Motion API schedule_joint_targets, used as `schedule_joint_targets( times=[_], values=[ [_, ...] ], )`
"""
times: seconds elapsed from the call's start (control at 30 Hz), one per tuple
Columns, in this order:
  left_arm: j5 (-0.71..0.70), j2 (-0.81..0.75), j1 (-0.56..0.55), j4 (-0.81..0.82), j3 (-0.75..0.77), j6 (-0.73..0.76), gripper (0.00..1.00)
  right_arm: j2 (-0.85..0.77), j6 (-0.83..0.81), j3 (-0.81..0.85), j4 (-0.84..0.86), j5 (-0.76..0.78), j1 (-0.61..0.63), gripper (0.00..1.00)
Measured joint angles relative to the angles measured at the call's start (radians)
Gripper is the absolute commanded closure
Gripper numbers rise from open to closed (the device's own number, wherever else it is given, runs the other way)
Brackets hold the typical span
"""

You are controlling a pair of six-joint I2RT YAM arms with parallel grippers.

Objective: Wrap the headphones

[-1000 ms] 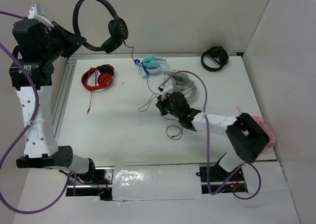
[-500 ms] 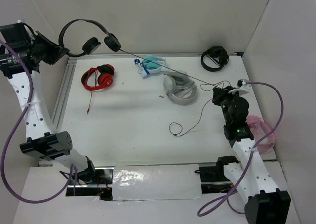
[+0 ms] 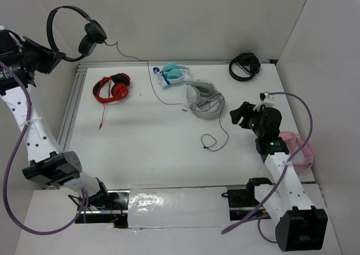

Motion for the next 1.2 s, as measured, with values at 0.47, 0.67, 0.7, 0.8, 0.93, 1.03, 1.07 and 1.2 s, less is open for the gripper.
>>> schedule_joint_targets(
  times=[0.47, 0.67, 0.7, 0.8, 0.93, 1.03, 1.07, 1.2],
  values=[
    [0.07, -0.14, -0.196, 0.106, -0.18, 0.0, 1.0, -0.011, -0.174, 0.0, 0.122, 0.024, 0.385, 0.07],
    [0.145, -0.125, -0.319, 0.148, -0.217, 0.011, 1.0, 0.148, -0.338, 0.0, 0.273, -0.021, 0.575, 0.04],
    [0.163, -0.117, -0.33, 0.151, -0.212, 0.012, 1.0, 0.164, -0.351, 0.0, 0.28, -0.028, 0.582, 0.04],
    [0.21, -0.084, -0.36, 0.153, -0.161, 0.031, 1.0, 0.278, -0.399, 0.023, 0.315, -0.101, 0.599, 0.0],
    [0.269, -0.082, -0.394, 0.169, -0.137, 0.036, 1.0, 0.46, -0.443, 0.11, 0.366, -0.156, 0.636, 0.0],
    [0.283, -0.094, -0.417, 0.174, -0.132, 0.039, 1.0, 0.589, -0.483, 0.198, 0.401, -0.173, 0.662, 0.0],
    [0.284, -0.101, -0.423, 0.173, -0.132, 0.043, 1.0, 0.632, -0.494, 0.235, 0.405, -0.173, 0.668, 0.0],
    [0.251, -0.153, -0.444, 0.171, -0.135, 0.053, 1.0, 0.744, -0.509, 0.345, 0.447, -0.196, 0.673, 0.0]
  ],
)
